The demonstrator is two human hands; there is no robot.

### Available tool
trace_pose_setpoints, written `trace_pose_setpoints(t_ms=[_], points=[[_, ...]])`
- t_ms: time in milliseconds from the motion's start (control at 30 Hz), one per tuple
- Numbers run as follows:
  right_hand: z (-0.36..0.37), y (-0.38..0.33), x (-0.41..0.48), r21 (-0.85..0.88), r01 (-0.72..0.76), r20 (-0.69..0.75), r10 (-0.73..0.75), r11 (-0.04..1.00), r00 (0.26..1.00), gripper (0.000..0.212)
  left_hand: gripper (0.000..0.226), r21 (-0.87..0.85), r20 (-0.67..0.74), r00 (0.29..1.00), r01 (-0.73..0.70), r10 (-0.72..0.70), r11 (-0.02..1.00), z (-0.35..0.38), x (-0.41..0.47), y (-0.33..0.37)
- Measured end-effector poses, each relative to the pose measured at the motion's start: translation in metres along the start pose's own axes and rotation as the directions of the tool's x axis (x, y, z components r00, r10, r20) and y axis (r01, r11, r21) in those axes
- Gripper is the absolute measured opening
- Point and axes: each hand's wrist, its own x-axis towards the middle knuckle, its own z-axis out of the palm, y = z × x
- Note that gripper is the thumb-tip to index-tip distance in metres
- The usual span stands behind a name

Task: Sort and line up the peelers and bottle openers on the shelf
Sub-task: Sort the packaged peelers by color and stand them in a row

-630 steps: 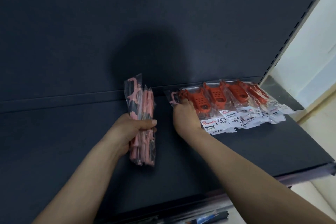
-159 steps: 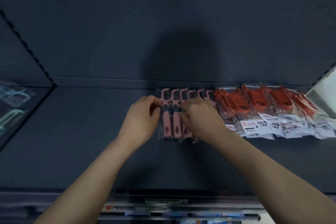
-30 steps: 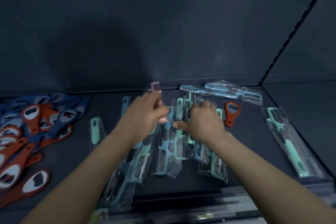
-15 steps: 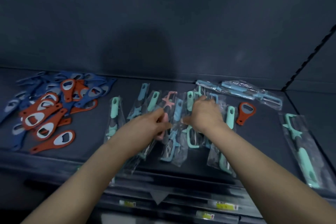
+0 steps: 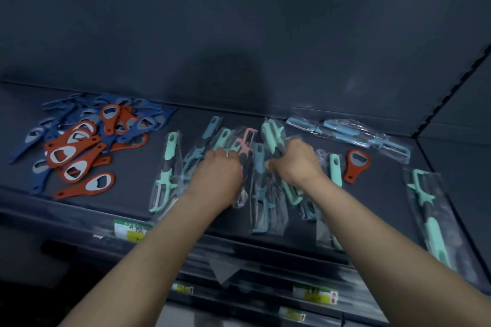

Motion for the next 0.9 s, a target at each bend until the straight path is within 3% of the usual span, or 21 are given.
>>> trace_pose_setpoints(t_ms=[67, 167, 367, 500, 633, 700, 767, 800, 900], points=[[-0.006, 0.003, 0.0, 0.055, -0.024, 0.008, 0.023, 0.998, 1.0, 0.032, 0.055, -0.008, 0.064, 0.996, 0.059, -0.059, 0.998, -0.002, 0.005, 0.004], [-0.014, 0.006, -0.003, 0.103, -0.044, -0.035, 0.048, 0.994, 0.998, 0.028, 0.044, 0.056, 0.102, 0.992, 0.075, -0.08, 0.996, 0.001, 0.01, 0.009], [-0.028, 0.024, -0.013, 0.0, -0.181, -0.134, 0.18, 0.983, 0.975, 0.037, 0.05, -0.068, 0.151, 0.985, 0.091, -0.079, 0.994, -0.001, 0.022, 0.001], [-0.028, 0.037, -0.028, -0.01, -0.304, -0.176, 0.297, 0.953, 0.938, 0.053, 0.043, -0.109, 0.063, 0.998, 0.034, -0.027, 0.993, 0.004, 0.024, -0.005], [-0.022, 0.045, -0.04, -0.052, -0.436, -0.205, 0.417, 0.899, 0.885, 0.075, 0.049, -0.118, -0.019, 0.999, 0.047, -0.049, 0.992, 0.01, 0.024, -0.003], [-0.021, 0.047, -0.042, -0.066, -0.46, -0.196, 0.441, 0.885, 0.876, 0.063, 0.059, -0.148, -0.016, 0.998, 0.056, -0.059, 0.987, 0.012, 0.026, -0.004], [-0.021, 0.048, -0.043, -0.051, -0.456, -0.197, 0.439, 0.888, 0.877, 0.026, 0.058, -0.188, -0.023, 0.997, 0.065, -0.07, 0.98, 0.013, 0.03, -0.007], [-0.02, 0.048, -0.043, -0.032, -0.457, -0.198, 0.443, 0.889, 0.874, 0.018, 0.054, -0.201, -0.032, 0.996, 0.071, -0.079, 0.977, 0.014, 0.032, -0.01], [-0.019, 0.045, -0.042, 0.03, -0.462, -0.189, 0.459, 0.886, 0.868, 0.037, 0.04, -0.201, -0.059, 0.993, 0.093, -0.107, 0.975, 0.014, 0.037, -0.016]])
